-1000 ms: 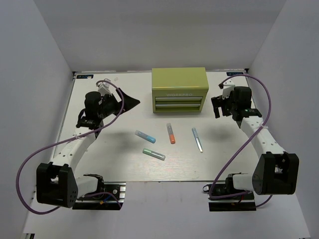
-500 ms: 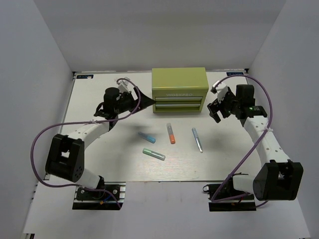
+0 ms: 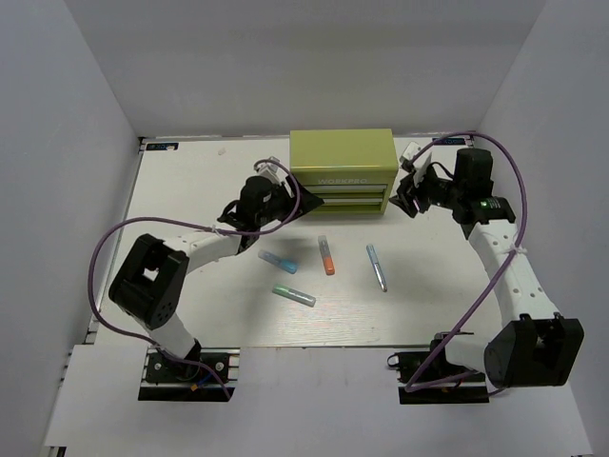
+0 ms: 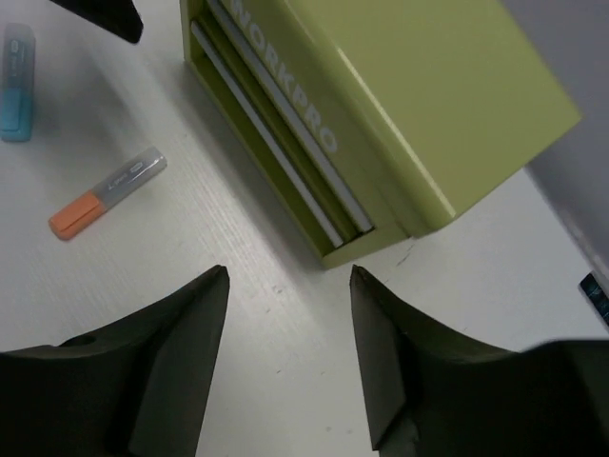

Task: Sort the stationery into containers
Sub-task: Open the drawer in the storage box.

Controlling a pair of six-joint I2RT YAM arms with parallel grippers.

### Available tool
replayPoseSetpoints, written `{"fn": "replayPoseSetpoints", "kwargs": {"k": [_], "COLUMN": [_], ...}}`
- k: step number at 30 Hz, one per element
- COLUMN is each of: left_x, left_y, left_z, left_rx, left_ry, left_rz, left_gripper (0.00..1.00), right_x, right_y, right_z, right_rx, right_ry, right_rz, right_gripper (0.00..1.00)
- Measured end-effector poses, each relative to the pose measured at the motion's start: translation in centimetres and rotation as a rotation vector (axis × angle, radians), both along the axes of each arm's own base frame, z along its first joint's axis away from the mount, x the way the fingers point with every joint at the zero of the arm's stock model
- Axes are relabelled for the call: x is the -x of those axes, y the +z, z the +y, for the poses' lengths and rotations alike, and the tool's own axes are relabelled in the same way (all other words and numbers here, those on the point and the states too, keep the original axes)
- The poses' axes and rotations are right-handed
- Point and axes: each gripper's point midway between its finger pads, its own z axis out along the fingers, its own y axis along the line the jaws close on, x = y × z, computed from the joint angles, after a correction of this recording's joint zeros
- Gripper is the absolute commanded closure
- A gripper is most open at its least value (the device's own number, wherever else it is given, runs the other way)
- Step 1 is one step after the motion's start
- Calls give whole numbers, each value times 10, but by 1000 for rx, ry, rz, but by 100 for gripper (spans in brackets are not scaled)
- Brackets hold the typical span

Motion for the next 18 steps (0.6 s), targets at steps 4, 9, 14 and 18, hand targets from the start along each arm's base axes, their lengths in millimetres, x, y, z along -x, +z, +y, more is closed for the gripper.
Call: {"fn": "replayPoseSetpoints", "kwargs": {"k": [4, 9, 14, 18], "left_x": [-10, -25, -35, -38], "left_y": [-10, -7, -1, -6], "left_z": [-6, -20, -32, -36], "left_rx": [15, 111, 202, 241], "left_ry": [79, 181, 260, 318], "left_rz": [22, 3, -18, -1], "left_gripper": [31, 25, 21, 21], "right_x": [-19, -40, -62, -76], "right_y": [23, 40, 33, 17], "right_z": [13, 34, 58, 69], "right_rx": [-20, -25, 35, 97], "right_ry": [40, 90, 175, 231], "right_rz": [-62, -107, -136, -141], "right_gripper": [25, 22, 15, 14]}}
